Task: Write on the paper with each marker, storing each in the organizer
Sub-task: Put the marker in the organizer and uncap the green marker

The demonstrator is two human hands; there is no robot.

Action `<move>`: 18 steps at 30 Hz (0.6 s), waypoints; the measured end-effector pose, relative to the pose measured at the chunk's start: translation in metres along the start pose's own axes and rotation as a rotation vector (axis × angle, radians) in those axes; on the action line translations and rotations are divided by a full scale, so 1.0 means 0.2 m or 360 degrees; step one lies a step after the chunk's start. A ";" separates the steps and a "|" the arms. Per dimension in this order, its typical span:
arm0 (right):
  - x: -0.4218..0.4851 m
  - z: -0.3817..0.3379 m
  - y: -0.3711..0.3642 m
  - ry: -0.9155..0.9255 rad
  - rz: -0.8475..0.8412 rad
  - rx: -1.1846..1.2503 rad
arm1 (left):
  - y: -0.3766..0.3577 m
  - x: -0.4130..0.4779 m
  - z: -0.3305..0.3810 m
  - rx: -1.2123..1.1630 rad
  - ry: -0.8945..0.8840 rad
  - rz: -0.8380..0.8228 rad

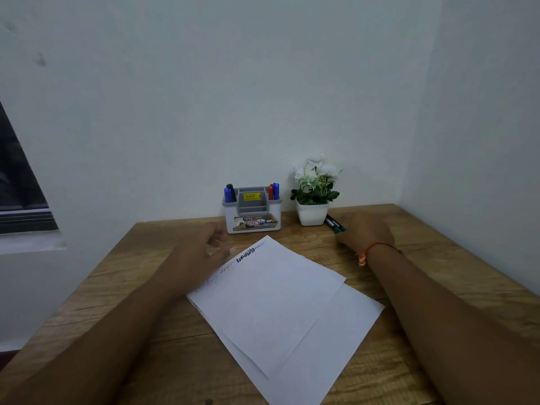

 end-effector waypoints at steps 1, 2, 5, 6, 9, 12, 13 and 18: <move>0.00 0.00 0.00 0.0008 -0.0005 -0.0003 | 0.00 0.00 0.00 -0.0003 0.0003 0.0003; -0.01 0.00 0.00 0.0010 -0.0006 0.0000 | 0.00 0.00 0.00 -0.0011 0.0002 0.0008; -0.01 0.01 0.01 -0.0009 0.0001 -0.0001 | 0.00 -0.01 0.00 -0.0036 0.0001 0.0012; -0.01 0.01 0.01 -0.0024 0.0001 0.0005 | 0.00 -0.01 0.00 -0.0038 -0.0002 0.0012; 0.00 0.04 0.02 -0.0085 0.0011 0.0048 | 0.00 -0.01 0.01 -0.0016 0.0004 0.0005; 0.00 0.07 0.04 -0.0135 0.0072 0.0138 | 0.00 -0.01 0.01 0.0004 0.0007 0.0007; 0.00 0.08 0.05 -0.0146 0.0093 0.0175 | 0.00 -0.01 0.01 0.0005 0.0007 0.0004; -0.02 0.09 0.13 -0.0056 0.0336 0.0514 | 0.01 -0.01 0.01 -0.0026 0.0006 0.0010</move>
Point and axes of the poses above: each hand's wrist, its own x-axis towards the middle knuckle, its own y-axis out of the back of the hand, z = x × y, the point moved 7 cm from there along x, towards the middle knuckle, and after that the axes turned 2 degrees about -z, right-handed, at the moved point
